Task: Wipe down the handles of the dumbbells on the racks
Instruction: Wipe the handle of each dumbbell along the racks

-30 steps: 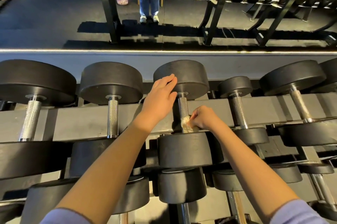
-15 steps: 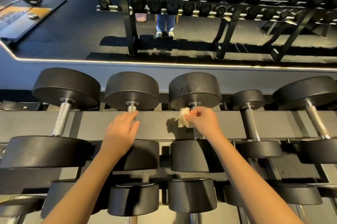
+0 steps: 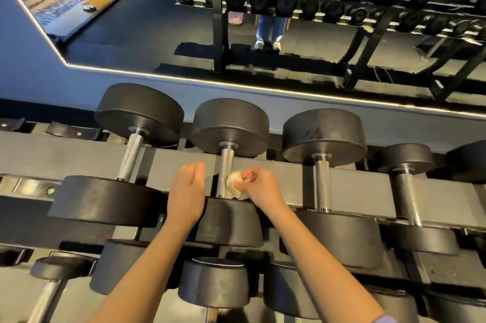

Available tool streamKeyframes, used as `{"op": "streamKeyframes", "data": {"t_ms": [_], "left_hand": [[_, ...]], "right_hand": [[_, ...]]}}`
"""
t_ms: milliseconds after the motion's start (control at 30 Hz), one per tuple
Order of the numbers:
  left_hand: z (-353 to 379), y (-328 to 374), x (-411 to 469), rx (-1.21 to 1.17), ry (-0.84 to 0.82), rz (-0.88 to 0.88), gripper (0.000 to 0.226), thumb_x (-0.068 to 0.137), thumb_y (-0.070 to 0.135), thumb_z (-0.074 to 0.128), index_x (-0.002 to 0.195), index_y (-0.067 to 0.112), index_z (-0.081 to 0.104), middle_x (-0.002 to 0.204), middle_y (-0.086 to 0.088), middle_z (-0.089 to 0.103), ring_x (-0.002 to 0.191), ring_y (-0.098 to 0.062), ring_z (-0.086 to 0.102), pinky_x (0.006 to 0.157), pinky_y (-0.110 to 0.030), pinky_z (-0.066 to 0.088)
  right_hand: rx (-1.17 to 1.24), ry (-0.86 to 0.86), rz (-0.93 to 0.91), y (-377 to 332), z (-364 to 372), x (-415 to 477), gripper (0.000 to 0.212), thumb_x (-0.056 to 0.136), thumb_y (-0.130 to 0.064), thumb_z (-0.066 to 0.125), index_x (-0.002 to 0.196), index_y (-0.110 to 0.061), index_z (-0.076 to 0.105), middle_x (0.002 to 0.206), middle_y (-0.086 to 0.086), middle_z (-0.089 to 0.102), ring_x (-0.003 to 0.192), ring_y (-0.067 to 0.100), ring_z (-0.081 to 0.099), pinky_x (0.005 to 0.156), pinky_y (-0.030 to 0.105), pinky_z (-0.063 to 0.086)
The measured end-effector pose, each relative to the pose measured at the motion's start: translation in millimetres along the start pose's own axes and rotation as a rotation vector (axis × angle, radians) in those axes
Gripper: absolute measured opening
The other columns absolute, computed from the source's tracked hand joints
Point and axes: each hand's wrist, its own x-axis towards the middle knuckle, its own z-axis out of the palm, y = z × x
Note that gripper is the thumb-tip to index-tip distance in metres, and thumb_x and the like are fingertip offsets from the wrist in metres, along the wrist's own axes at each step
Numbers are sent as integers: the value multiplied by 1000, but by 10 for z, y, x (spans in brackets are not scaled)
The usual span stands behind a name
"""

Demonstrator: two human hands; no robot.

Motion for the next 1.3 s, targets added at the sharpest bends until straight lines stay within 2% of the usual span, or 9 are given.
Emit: {"op": "streamKeyframes", "data": {"t_ms": [67, 167, 300, 467, 667, 867, 967, 1100, 1300], "left_hand": [[-3, 8, -1, -18, 13, -21, 18, 102, 24, 35, 89, 22, 47, 84, 15, 46, 91, -10, 43, 82, -24, 28], [2, 3, 4, -42, 15, -23, 21, 101, 24, 37, 81, 27, 45, 84, 13, 47, 89, -10, 44, 82, -27, 31], [0, -13, 15, -60, 15, -1, 17, 101, 24, 37, 89, 19, 48, 89, 6, 49, 89, -12, 44, 80, -28, 32], [-8, 3, 5, -76, 10, 1, 19, 101, 24, 38, 89, 19, 52, 90, 2, 55, 91, -16, 50, 81, -31, 38], [16, -51, 48, -85, 13, -7, 21, 100, 25, 38, 94, 22, 57, 98, 4, 59, 96, -15, 53, 86, -32, 40], [13, -69, 29, -146, 50, -30, 21, 101, 25, 38, 99, 23, 58, 100, 4, 59, 96, -11, 53, 87, -29, 40], [10, -71, 27, -144, 54, -38, 22, 101, 26, 37, 100, 23, 59, 100, 3, 59, 95, -12, 54, 86, -30, 41], [12, -64, 32, -125, 55, -33, 23, 101, 25, 36, 100, 22, 59, 101, 3, 59, 96, -11, 53, 85, -27, 39], [0, -44, 21, -96, 62, -9, 25, 101, 23, 37, 92, 12, 58, 94, -4, 59, 90, -14, 53, 78, -26, 41]], "right_hand": [[-24, -120, 34, -30, 83, 70, 18, 78, -10, 76, 93, -8, 66, 76, -4, 55, 79, 14, 56, 72, 25, 48], [-60, -177, 45, -43, 131, 148, 21, 75, -6, 78, 69, -15, 60, 72, -4, 56, 68, 12, 55, 67, 27, 51], [-26, -34, 18, -48, 170, 210, 27, 76, -4, 76, 62, -16, 56, 69, -5, 55, 67, 10, 54, 61, 17, 48], [-71, 185, -92, -186, 139, 372, 16, 83, -2, 62, 68, -6, 63, 74, 6, 59, 72, 16, 54, 70, 27, 48], [-111, -102, 13, -62, 204, 228, 9, 74, -5, 77, 72, -6, 69, 78, 5, 64, 77, 14, 59, 80, 30, 51], [28, 136, -24, -200, 215, 303, 10, 80, -2, 69, 78, -12, 65, 78, 1, 61, 65, 11, 56, 64, 25, 53], [2, 246, -128, -267, 241, 281, 12, 81, -8, 70, 85, -15, 61, 74, -4, 56, 65, 7, 53, 55, 6, 42], [-143, 190, -159, -155, 254, 249, 10, 85, -6, 65, 82, 3, 68, 82, 12, 67, 71, 16, 58, 60, 11, 44], [-175, 122, -108, -104, 244, 223, 16, 85, -1, 59, 75, 3, 70, 77, 14, 67, 61, 11, 52, 51, 5, 38]]}}
